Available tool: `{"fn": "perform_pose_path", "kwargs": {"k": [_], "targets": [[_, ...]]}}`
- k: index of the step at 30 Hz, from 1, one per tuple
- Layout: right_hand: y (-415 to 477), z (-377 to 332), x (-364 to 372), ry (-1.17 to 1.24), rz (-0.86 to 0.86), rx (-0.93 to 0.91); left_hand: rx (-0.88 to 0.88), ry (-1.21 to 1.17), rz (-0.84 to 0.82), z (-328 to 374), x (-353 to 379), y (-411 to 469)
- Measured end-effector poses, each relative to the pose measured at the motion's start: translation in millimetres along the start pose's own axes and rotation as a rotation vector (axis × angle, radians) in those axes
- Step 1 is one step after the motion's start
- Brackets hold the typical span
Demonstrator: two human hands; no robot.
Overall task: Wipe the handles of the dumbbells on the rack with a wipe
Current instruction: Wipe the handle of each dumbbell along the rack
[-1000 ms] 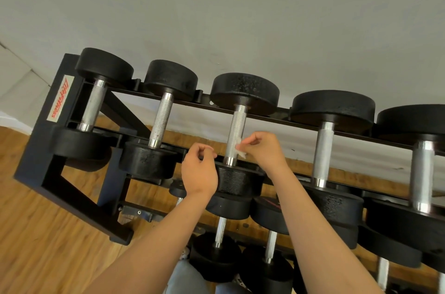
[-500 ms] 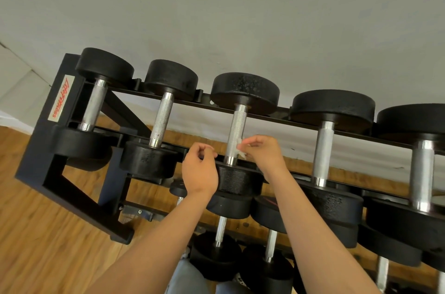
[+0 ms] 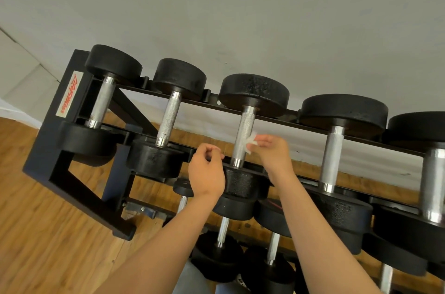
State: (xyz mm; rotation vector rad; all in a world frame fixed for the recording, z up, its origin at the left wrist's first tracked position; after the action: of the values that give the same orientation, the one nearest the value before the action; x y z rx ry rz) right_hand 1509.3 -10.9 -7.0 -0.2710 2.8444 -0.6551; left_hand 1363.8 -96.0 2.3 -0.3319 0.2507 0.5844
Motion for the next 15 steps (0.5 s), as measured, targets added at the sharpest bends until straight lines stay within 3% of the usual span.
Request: {"fn": "perform_pose_path", "kwargs": {"k": [15], "targets": [[4,8,2,-0.023,-0.204,0.1,0.0,-0.008,-0.011,0,1,1]]}}
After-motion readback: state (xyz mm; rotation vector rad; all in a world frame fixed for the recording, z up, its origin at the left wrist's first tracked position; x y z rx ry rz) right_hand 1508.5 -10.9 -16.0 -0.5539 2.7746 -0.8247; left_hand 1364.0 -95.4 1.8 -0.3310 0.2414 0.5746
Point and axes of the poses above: each hand's wrist, its own y-axis towards the middle knuckle, its own x-axis out of the palm, z = x × y, the point moved 5 cm from there along y, towards the middle knuckle, and after that the axes turned 6 degrees about -z, right-handed, at the moved point
